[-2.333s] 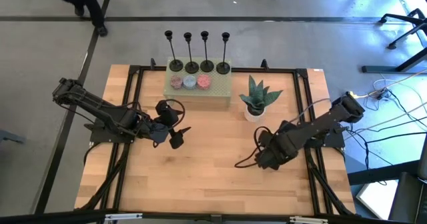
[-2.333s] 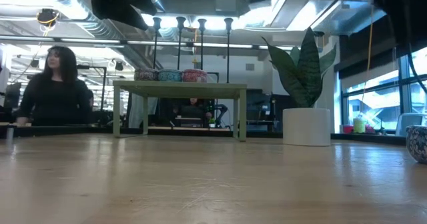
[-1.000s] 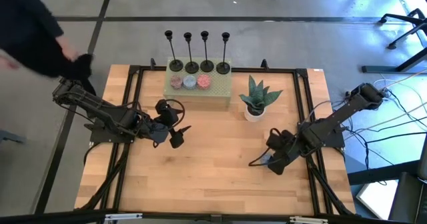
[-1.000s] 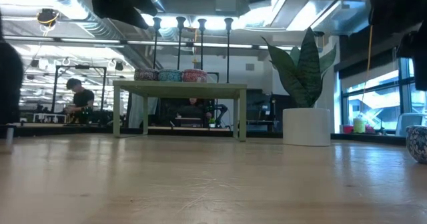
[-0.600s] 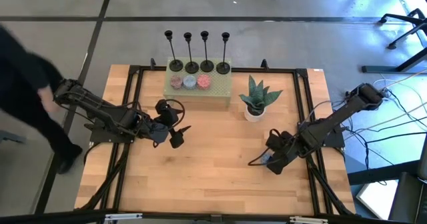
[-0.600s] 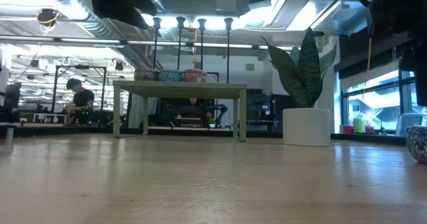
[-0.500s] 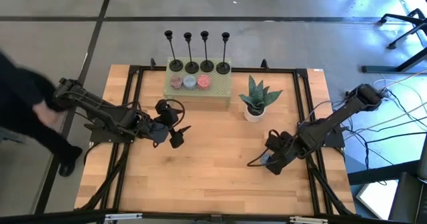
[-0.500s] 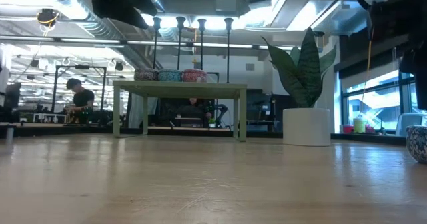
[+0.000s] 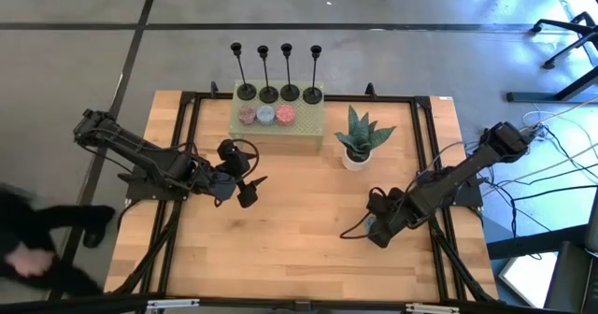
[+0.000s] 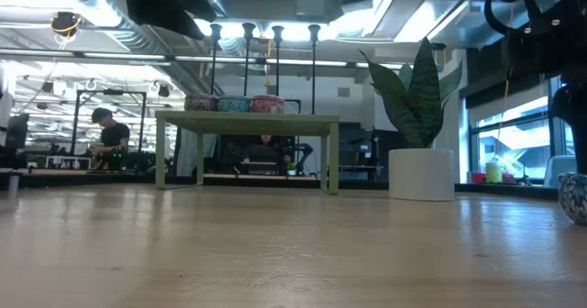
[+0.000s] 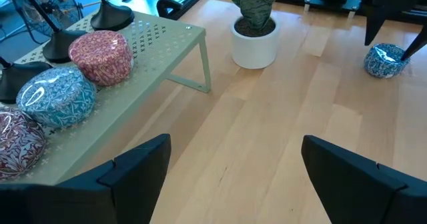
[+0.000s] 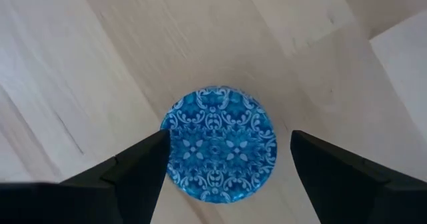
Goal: Pick & Place candle stick holders
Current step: Put the blue scented candle on the shelf
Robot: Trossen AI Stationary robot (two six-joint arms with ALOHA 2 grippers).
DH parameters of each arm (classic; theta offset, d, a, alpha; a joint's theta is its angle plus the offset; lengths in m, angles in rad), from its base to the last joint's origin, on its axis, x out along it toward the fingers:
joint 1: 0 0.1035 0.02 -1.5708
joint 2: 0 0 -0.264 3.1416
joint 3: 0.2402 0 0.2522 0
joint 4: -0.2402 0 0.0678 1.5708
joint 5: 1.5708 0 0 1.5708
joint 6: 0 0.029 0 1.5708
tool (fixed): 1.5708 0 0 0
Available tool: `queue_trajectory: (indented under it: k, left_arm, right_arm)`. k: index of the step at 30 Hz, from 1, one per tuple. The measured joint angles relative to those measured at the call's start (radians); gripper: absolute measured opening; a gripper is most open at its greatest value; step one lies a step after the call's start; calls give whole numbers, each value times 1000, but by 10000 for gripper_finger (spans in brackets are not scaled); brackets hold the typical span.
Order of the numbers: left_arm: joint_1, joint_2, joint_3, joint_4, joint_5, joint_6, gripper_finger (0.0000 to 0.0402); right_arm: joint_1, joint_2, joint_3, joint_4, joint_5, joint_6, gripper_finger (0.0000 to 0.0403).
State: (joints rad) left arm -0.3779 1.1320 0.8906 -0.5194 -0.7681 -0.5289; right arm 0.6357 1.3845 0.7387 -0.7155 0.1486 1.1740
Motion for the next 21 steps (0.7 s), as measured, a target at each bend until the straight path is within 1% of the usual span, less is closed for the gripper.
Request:
queue_trajectory:
  k: [8,15,21]
  left_arm:
    - [0,0,0,0,0,0,336]
    - [0,0,0,0,0,-5,336]
    - [0,0,0,0,0,-8,336]
  right_arm:
    - [0,22,0,56,-6,-7,314]
    - [0,23,0,64,-3,-11,314]
    - [1,60,2,81,-2,-20,314]
